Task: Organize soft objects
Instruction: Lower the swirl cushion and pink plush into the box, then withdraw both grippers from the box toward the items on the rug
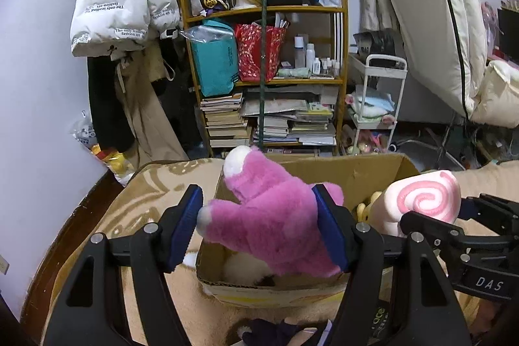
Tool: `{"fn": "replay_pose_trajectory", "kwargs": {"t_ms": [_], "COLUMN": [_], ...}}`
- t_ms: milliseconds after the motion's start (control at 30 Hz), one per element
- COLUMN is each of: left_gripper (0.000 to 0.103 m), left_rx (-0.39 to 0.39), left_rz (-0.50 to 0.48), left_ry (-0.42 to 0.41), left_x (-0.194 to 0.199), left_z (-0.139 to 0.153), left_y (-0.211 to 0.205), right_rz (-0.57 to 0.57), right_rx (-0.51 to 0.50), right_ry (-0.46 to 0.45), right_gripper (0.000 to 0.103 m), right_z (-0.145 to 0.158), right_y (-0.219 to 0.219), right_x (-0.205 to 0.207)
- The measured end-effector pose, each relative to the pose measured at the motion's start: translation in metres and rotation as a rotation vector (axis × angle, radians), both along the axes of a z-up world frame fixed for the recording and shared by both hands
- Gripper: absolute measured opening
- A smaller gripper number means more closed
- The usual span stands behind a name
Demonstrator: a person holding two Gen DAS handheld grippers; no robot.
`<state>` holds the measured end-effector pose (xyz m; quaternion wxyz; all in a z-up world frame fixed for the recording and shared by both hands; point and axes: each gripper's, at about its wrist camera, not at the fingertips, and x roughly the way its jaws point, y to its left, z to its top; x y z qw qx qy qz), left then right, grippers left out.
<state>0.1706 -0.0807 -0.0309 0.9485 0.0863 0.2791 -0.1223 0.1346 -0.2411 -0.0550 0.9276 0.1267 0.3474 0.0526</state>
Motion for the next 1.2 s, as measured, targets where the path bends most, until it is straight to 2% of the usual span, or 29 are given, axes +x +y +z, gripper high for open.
{"fn": "replay_pose_trajectory", "kwargs": {"t_ms": [267, 333, 400, 600, 900, 1000, 1200], "left_gripper": [0.070, 0.086, 0.090, 0.091, 0.091, 0.091, 0.091], "left_rx": [0.015, 0.022, 0.031, 0.004, -0.058, -0.049, -0.020], "left_rz": [0.004, 0.013, 0.023, 0.016, 0.034, 0.046, 0.062], "left_ry": [0.047, 0.046, 0.033, 0.048, 0.082, 0.076, 0.050], "left_x": [0.005, 0.005, 0.003, -0.002, -0.024, -0.034, -0.055], "left_z": [-0.007, -0.006, -0.004, 0.004, 0.018, 0.021, 0.030], "left_y": [0.001, 0.001, 0.003, 0.011, 0.033, 0.039, 0.048], "right_rz": [0.007, 0.005, -0.017, -0.017, -0.045, -0.054, -0.075], "right_rx": [0.000, -0.001, -0.021, -0.066, -0.065, -0.060, -0.029], "right_ry": [0.018, 0.008, -0.008, -0.041, -0.053, -0.068, -0.074], "right_gripper": [0.069, 0.075, 0.088, 0.090, 0.092, 0.103, 0.103], "right_z": [-0.005, -0.004, 0.000, 0.015, 0.031, 0.037, 0.043], "right_y": [0.002, 0.002, 0.001, 0.005, 0.005, 0.006, 0.005], "right_x": [0.000, -0.001, -0.004, -0.017, -0.045, -0.057, -0.077]}}
